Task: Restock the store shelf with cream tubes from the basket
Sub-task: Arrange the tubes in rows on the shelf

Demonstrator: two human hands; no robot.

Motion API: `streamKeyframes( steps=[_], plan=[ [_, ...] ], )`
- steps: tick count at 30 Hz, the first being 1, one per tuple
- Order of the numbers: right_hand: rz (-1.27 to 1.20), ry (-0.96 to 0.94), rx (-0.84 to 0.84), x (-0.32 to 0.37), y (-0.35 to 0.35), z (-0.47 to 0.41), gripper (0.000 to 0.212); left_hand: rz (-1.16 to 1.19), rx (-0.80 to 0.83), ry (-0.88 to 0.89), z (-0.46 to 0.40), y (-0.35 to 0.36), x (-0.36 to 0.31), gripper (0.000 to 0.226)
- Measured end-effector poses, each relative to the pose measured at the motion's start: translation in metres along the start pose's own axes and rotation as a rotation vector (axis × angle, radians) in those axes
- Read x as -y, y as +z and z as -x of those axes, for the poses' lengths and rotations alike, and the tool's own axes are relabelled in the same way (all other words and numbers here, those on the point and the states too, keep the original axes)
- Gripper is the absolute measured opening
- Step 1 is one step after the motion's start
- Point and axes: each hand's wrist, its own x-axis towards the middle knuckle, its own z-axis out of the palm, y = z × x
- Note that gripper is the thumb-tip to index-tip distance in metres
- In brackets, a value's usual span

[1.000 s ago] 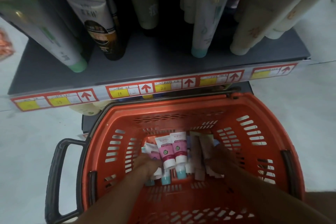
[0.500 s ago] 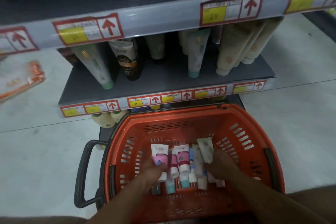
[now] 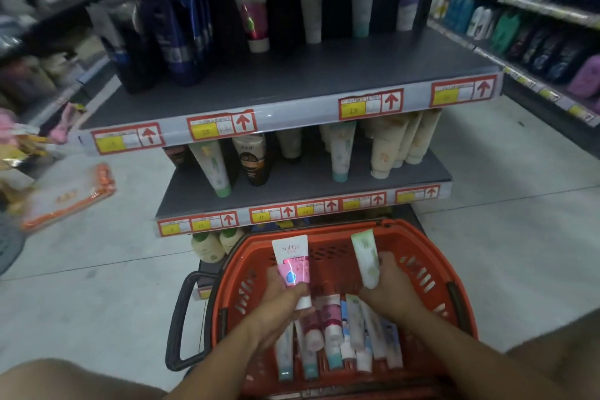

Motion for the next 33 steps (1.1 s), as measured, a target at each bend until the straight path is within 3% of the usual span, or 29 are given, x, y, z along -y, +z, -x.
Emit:
streamKeyframes(
  steps=[5,15,33],
  plan=[
    [-0.076,-0.127,-0.038,0.047,-0.021,0.014,0.077,-0.004,0.03,0.18,0.026,-0.003,-0.039,0.058],
    [-0.156,-0.395,-0.29,0.142,-0.083,0.028,0.077,-0.139,-0.194,0.553,0.064,0.004,-0.123,0.057],
    [-0.101,-0.551,-0.465,0.282,-0.158,-0.022,0.083,-0.316,-0.302,0.909,0.073,-0.005,-0.274,0.064]
  ],
)
